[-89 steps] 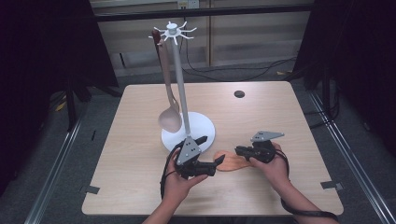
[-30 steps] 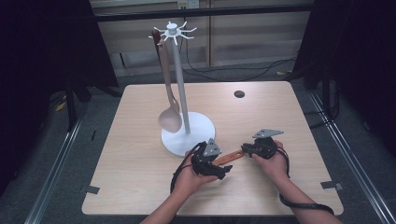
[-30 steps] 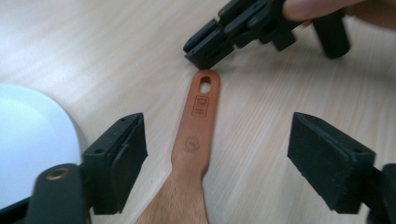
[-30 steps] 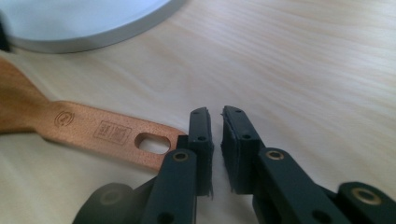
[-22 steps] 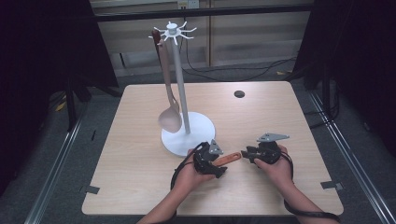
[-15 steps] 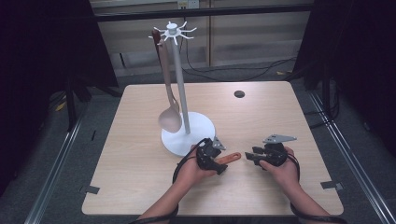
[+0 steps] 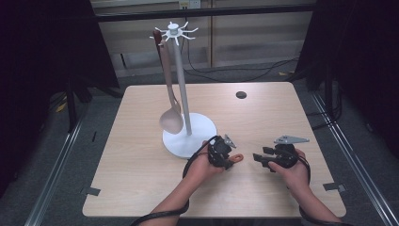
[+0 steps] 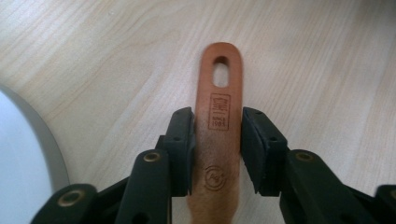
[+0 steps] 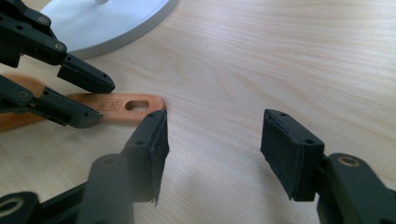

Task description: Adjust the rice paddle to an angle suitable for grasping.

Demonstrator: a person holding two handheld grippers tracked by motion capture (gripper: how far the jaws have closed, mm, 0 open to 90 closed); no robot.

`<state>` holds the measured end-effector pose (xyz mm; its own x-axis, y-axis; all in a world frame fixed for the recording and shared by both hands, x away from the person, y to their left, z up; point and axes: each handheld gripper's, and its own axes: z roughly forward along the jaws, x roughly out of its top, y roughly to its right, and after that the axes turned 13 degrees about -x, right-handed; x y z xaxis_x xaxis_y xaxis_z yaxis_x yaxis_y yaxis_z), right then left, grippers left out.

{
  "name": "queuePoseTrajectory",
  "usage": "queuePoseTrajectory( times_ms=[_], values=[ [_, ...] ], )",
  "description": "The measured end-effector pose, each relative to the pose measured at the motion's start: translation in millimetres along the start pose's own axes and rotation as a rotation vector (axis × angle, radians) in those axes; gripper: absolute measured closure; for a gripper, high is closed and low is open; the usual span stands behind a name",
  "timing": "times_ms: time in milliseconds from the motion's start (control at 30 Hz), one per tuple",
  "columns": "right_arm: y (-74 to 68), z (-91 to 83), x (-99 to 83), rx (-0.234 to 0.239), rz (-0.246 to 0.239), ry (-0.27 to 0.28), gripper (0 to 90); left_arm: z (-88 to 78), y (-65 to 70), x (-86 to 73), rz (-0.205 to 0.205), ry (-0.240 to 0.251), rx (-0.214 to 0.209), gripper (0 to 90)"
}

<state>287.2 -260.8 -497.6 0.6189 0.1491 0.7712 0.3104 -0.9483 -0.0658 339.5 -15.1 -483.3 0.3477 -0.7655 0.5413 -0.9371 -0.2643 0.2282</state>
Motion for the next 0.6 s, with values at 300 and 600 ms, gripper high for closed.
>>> queuePoseTrajectory(
  times_ms=[300,600],
  values=[
    [-2.1,-6.4,4.9,0.043,0.038,0.069,29.9,-43.2,-1.2,-10.9,-0.112,0.353,-0.006,66.1],
    [-43.0,-8.7,18.4,0.198,-0.012,0.159,27.8,-78.6,11.5,-20.5,-0.11,0.602,0.047,66.1]
  ],
)
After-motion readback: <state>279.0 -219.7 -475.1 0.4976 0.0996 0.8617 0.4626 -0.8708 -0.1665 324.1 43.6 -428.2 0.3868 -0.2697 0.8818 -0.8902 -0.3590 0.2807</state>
